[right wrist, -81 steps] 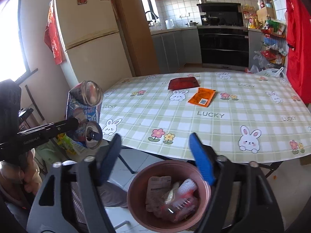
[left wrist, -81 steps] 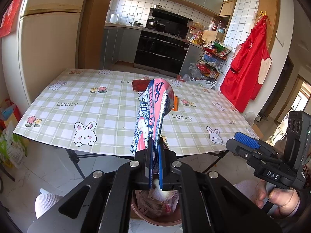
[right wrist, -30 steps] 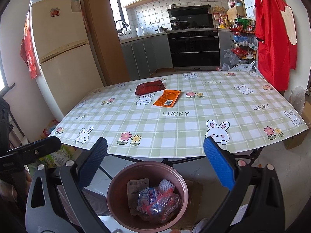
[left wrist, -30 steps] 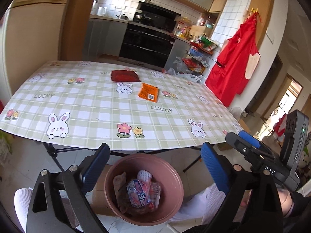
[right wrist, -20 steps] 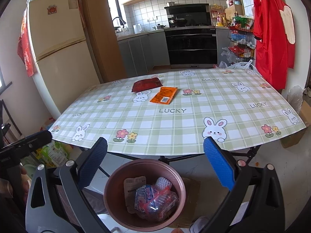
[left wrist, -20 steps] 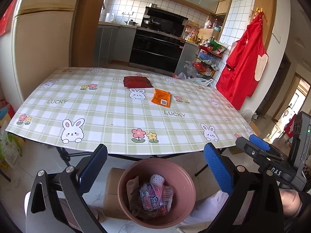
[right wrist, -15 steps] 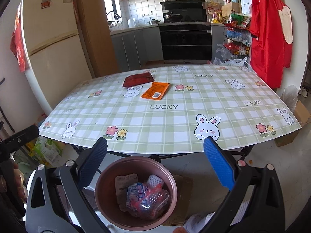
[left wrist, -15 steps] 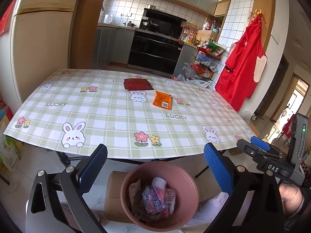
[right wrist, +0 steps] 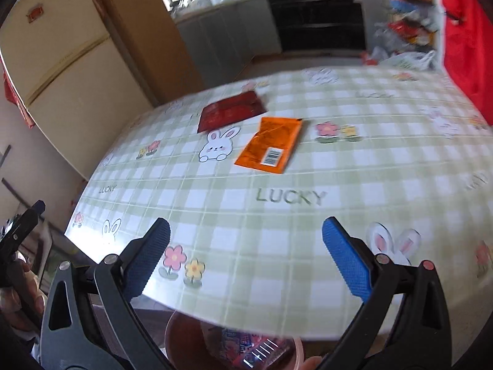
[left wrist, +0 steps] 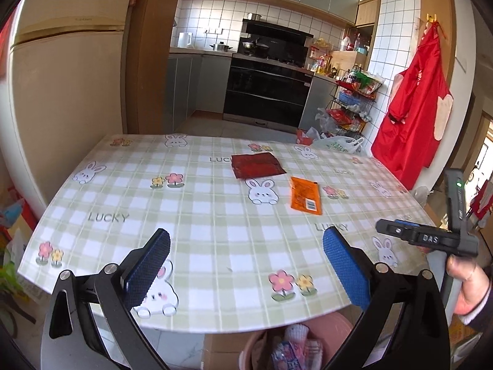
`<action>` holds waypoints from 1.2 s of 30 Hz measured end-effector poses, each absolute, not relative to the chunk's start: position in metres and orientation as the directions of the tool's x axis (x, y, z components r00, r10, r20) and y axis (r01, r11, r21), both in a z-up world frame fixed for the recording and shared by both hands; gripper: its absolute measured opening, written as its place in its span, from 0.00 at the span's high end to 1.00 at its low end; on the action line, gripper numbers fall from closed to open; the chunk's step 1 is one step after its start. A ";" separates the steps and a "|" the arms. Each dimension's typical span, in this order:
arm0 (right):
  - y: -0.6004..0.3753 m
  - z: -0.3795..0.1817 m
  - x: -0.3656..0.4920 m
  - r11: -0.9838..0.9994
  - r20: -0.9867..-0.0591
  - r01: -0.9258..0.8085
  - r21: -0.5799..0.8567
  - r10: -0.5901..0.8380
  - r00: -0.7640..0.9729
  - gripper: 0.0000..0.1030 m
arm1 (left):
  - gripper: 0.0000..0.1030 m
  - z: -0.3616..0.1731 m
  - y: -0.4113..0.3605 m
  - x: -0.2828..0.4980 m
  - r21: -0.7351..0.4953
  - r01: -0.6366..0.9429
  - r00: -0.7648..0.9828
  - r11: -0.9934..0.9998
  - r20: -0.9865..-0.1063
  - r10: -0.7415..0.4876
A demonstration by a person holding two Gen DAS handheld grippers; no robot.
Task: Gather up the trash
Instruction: 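Move both grippers back to the table toward the orange sachet, then grasp the orange sachet with the right gripper while the left grasps the red foil bag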
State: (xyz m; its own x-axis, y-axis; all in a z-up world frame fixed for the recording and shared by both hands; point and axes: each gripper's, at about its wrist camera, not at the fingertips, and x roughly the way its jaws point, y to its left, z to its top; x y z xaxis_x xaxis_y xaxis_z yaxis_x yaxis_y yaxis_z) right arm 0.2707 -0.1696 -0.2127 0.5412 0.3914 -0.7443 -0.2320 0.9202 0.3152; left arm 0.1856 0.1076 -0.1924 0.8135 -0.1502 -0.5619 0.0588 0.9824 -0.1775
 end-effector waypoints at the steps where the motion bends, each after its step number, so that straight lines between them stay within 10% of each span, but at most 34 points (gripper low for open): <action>1: -0.163 -0.218 0.289 0.922 -0.762 -0.234 0.308 0.387 0.519 0.05 | 0.06 -0.193 0.110 0.194 -0.172 0.058 0.810 0.983 -0.567 -0.147; 18: -0.110 -0.300 0.461 0.997 -0.875 -0.052 0.054 0.073 0.479 0.06 | 0.06 -0.229 0.131 0.314 -0.112 0.042 0.751 0.993 -0.652 -0.105; 36: -0.133 -0.287 0.433 0.969 -0.779 -0.236 0.077 0.207 0.592 0.46 | 0.06 -0.281 0.099 0.400 -0.282 0.027 0.660 0.959 -0.715 -0.229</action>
